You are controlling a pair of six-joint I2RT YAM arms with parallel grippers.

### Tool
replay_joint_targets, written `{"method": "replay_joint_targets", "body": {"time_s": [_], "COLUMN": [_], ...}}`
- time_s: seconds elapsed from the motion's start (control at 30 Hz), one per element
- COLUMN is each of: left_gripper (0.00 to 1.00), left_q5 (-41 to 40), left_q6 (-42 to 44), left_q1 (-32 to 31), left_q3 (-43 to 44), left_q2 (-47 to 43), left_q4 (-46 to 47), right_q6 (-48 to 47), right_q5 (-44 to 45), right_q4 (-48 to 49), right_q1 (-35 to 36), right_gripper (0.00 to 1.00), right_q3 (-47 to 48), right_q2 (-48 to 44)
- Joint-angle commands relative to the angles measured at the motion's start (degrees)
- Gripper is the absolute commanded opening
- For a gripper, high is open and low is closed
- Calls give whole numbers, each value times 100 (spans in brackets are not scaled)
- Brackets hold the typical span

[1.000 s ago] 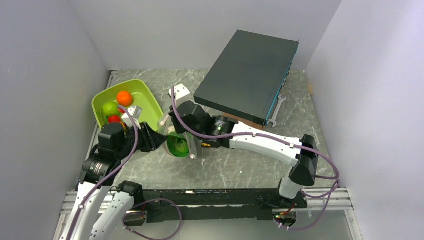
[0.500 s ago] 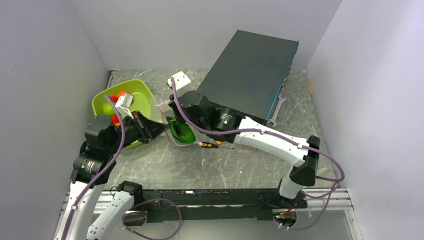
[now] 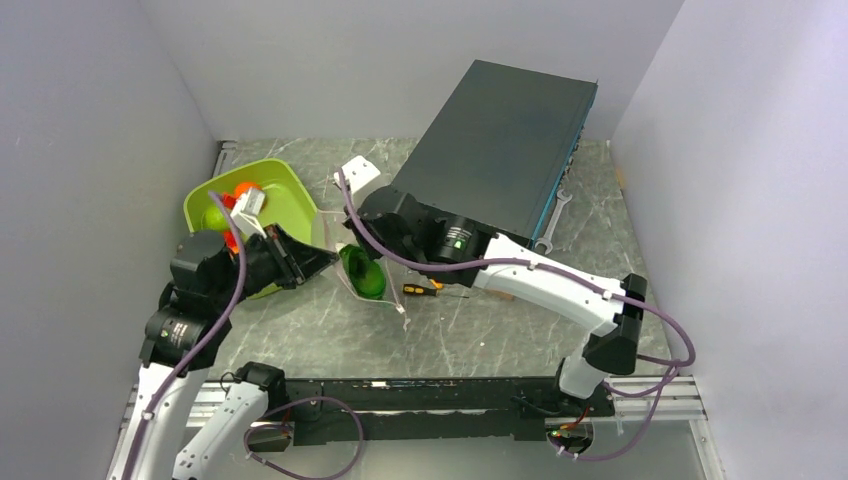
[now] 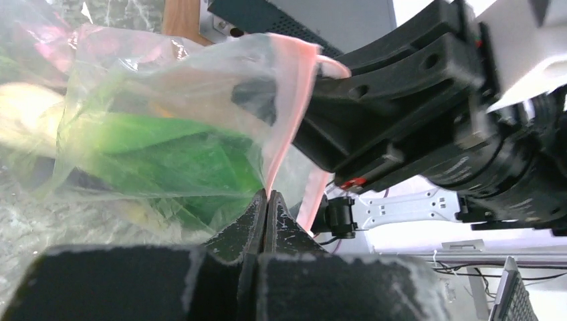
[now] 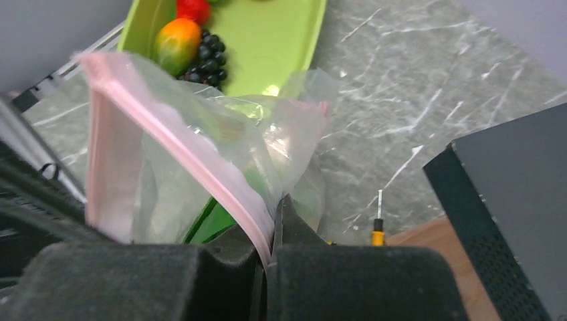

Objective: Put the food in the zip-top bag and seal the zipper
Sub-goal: Adjust the zipper food storage bag at the center of the board.

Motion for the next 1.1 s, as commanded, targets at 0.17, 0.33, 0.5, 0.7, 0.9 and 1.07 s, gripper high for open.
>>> {"method": "replay_joint_targets", "body": {"time_s": [0.17, 0.33, 0.5, 0.7, 0.9, 1.07], "left_gripper": [0, 0, 0, 0, 0, 0], "left_q5": [826, 307, 1157, 251, 793, 541], "left_q6": [-698, -128, -187, 21, 378, 604], "left_q1": [40, 44, 292, -4, -2, 4], "left_q3": [-941, -359, -736, -160, -177, 449], "left_q2": [-73, -45, 735, 123, 1257, 1592], "left_q4": [1503, 658, 1053, 1185, 847, 857], "right_q6": [105, 223, 277, 29, -63, -818], "right_q5": [-67, -658, -119, 201, 373, 768], "right_q4": [-786, 317, 677, 1679, 2030, 2537], "right_q1": [-83, 11, -128, 16, -48, -105], "right_gripper": [0, 0, 0, 0, 0, 0], "right_q3": [662, -158, -866, -1864, -2061, -1749], "right_q2": [117, -766, -926, -1879, -1293, -1024]}}
